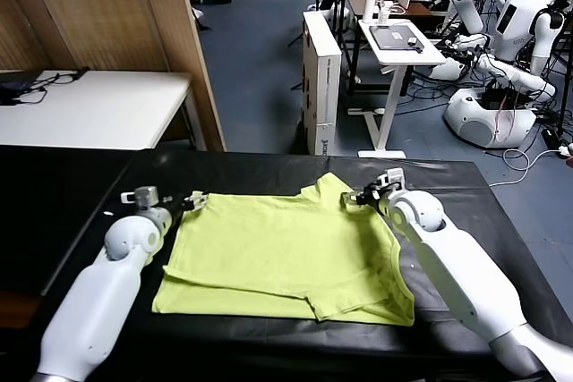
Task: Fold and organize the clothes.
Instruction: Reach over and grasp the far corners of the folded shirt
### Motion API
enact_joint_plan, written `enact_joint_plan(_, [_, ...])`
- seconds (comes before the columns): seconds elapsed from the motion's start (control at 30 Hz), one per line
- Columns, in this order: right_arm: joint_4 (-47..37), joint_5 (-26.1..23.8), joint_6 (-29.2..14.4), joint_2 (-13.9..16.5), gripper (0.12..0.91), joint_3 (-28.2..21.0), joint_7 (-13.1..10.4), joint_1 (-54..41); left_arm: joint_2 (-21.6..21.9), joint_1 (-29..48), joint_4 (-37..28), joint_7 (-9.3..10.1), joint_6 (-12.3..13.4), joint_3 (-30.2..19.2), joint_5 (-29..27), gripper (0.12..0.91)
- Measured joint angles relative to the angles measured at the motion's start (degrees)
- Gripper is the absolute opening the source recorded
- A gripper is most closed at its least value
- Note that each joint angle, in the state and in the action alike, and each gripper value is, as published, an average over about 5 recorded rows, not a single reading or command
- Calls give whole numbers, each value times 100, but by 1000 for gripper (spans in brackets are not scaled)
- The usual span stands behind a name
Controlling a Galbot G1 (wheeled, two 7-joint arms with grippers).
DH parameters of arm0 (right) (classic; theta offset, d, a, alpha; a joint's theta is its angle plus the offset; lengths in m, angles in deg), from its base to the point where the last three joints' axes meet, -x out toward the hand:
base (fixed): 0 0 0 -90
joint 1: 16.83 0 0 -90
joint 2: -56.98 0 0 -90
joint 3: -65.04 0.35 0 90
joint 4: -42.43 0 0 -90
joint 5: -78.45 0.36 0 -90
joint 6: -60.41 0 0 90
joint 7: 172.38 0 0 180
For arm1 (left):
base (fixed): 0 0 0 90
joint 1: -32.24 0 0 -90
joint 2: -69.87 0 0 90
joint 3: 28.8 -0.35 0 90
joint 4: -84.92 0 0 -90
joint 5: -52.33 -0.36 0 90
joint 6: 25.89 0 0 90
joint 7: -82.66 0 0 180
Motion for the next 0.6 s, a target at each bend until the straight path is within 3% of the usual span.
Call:
enact_joint_plan(0.1, [3, -10, 0, -3, 721, -4, 11, 0, 1, -8, 4, -36, 31, -12, -34, 809])
enact_joint_plan(0.2, [9, -9, 1, -7, 577, -3, 11, 9, 4, -10, 16, -87, 56, -33, -69, 723])
enact_joint_plan(0.27, [10, -9, 3, -7, 484, 1, 10, 21, 8, -11, 22, -126, 76, -52, -108, 618])
enact_joint_plan(0.43, [12, -9, 4, -6, 345, 13, 7, 57, 12, -12, 27, -177, 102, -86, -171, 310])
enact_joint_plan(0.53, [28, -9, -3, -6, 264, 24, 14, 67, 13, -20, 27, -193, 107, -94, -187, 206])
enact_joint_plan(0.6, [42, -9, -33, -6, 201, 32, 18, 68, 13, -26, 29, -203, 114, -97, -195, 185])
